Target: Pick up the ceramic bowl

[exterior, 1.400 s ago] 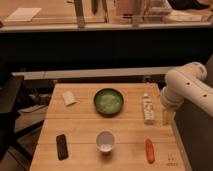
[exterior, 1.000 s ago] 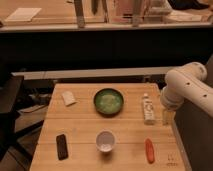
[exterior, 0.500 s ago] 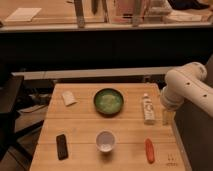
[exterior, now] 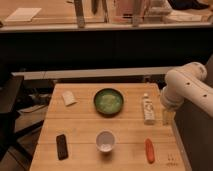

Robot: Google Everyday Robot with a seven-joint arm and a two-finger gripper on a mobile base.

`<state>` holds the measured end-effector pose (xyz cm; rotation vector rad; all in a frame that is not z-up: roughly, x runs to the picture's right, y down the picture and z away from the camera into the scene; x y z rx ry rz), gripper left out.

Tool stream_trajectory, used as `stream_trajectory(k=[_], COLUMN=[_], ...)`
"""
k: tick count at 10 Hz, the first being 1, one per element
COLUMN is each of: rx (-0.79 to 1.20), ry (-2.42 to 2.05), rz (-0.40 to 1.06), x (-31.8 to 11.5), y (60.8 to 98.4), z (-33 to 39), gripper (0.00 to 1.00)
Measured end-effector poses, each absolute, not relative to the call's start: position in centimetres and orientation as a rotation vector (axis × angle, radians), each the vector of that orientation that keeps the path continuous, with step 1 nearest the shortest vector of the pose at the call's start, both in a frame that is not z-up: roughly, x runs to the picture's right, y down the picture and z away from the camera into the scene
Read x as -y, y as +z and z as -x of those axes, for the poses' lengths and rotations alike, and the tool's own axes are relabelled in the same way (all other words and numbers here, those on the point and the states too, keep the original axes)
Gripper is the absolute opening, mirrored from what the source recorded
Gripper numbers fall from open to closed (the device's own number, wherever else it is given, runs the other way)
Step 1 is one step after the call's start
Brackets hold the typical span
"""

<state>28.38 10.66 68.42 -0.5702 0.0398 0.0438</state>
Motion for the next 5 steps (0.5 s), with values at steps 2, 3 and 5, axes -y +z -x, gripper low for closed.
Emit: stream_trajectory(k=[2,3,5], rx=[-0.040,-0.040,-0.050], ry=[0.044,0.044,0.027], rz=[0.570,0.570,0.563], x=[-10.66,-10.66,-10.37], y=[68.42,68.42,68.52], z=[-28.38,-28.38,-28.32], gripper=[0.80,0.80,0.80])
